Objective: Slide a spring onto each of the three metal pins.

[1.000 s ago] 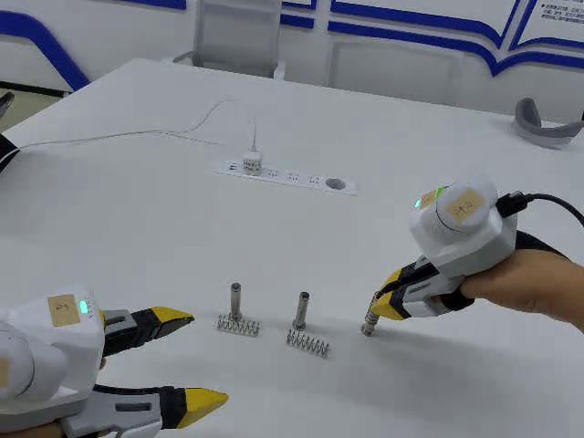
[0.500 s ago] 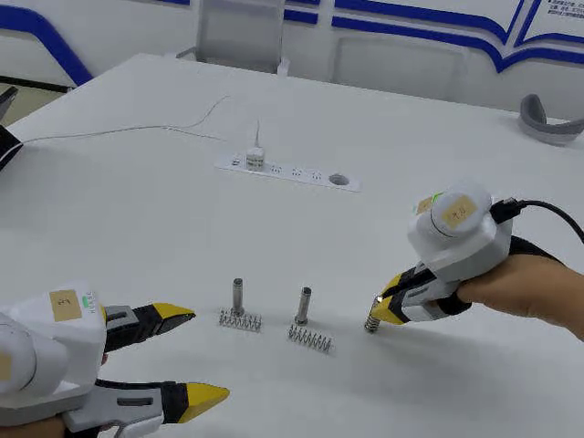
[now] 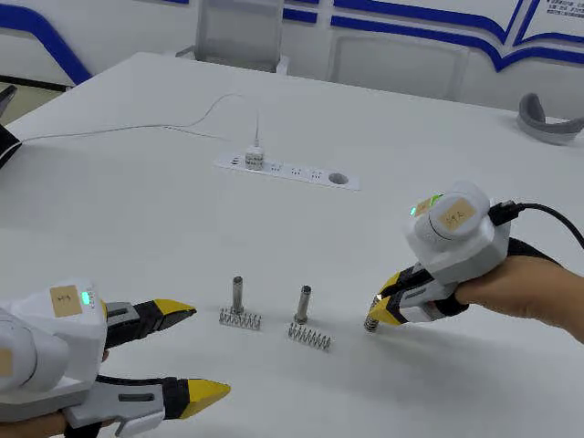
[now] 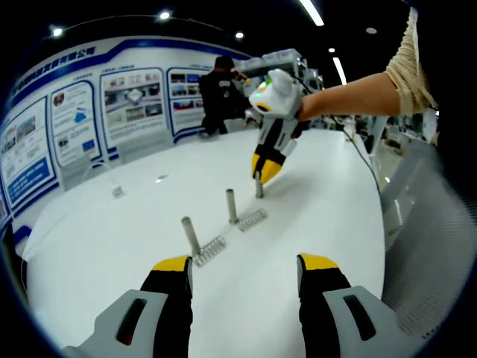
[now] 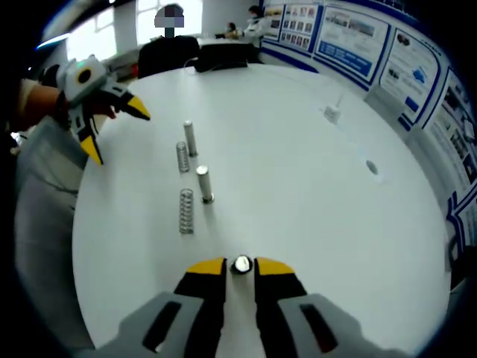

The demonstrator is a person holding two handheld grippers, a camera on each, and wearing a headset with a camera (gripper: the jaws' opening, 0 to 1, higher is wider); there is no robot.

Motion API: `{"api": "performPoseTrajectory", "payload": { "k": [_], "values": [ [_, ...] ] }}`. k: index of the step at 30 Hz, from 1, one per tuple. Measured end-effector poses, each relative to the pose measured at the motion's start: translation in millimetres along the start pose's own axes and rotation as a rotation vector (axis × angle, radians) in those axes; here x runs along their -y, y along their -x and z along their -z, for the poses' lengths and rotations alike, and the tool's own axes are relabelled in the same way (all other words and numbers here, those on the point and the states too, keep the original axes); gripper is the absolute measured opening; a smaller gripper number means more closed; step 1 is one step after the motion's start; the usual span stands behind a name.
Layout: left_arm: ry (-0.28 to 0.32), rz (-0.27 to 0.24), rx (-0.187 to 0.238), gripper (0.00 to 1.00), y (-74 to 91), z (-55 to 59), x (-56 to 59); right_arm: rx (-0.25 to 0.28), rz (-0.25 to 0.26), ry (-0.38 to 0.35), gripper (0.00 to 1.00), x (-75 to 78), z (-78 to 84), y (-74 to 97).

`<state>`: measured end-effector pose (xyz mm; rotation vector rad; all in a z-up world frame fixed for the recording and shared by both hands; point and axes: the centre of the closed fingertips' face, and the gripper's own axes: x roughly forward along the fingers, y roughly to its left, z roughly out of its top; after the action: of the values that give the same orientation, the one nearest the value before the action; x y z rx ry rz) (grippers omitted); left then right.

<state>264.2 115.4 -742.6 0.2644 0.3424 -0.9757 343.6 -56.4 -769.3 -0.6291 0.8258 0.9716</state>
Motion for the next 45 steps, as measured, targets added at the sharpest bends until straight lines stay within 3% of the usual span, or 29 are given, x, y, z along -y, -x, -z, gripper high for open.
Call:
{"api": "performPoseTrajectory", "payload": {
  "k": [10, 22, 27, 45],
  "values": [
    [-0.001, 0.002, 0.003, 0.57, -0.9, -1.2, 0.5, 0.023, 0.021, 0.014, 0.2, 0.1, -5.8, 7.5],
    [-0.008, 0.006, 0.009, 0.57, -1.5, -3.7, 0.8, 0.079, 0.017, 0.058, 0.2, -13.2, -35.7, 16.9],
    [-0.008, 0.003, 0.009, 0.57, -0.4, -3.8, 0.0, 0.079, -0.002, 0.071, 0.2, -21.6, -40.4, 10.5],
    [-0.005, -0.001, 0.006, 0.57, 0.9, -3.3, 0.1, 0.04, -0.079, 0.078, 0.19, -50.5, -30.5, -21.0]
  ]
}}
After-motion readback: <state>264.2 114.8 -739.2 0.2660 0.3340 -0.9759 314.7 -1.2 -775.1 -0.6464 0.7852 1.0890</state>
